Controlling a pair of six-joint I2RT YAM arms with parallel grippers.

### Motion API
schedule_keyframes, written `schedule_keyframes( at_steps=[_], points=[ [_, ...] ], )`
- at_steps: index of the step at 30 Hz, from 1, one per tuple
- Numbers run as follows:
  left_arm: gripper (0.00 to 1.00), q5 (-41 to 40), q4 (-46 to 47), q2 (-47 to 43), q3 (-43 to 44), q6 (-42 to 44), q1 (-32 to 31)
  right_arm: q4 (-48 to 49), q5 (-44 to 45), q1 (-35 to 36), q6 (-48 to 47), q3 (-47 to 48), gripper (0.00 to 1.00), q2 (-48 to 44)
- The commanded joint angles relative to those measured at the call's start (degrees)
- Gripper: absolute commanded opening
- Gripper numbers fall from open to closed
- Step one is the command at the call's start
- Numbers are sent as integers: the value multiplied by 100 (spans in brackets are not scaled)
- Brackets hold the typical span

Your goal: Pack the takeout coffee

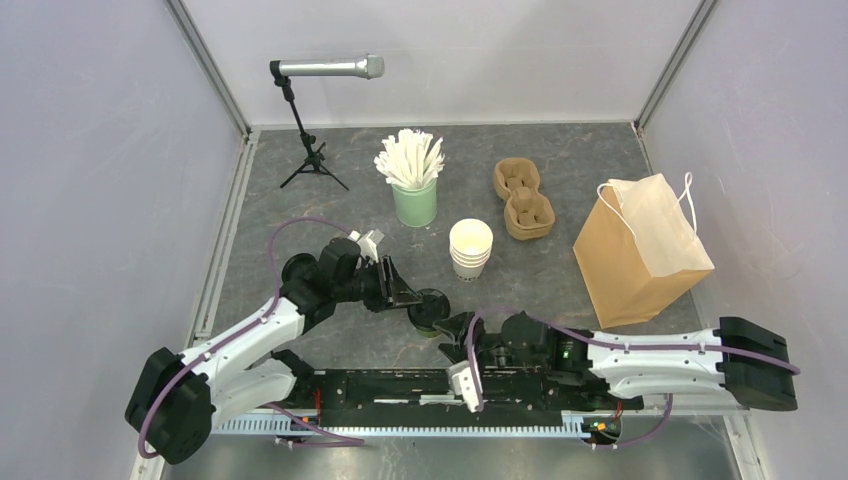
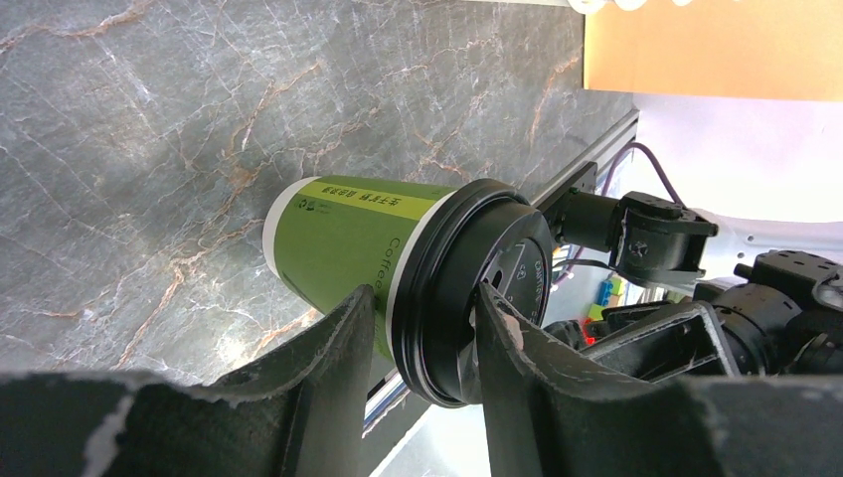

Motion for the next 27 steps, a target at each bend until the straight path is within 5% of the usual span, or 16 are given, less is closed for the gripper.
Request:
schedule_keyframes(
  at_steps=[1, 21, 27],
  points=[
    [48, -216, -315, 41, -172, 38, -5, 363, 829, 282, -707, 106, 60, 273],
    [46, -205, -198, 118, -246, -32, -11, 769, 1104, 508, -943, 43, 53, 698],
    [46, -221, -199, 143, -246, -32, -11, 866, 983, 531, -946, 3, 45, 855]
  ],
)
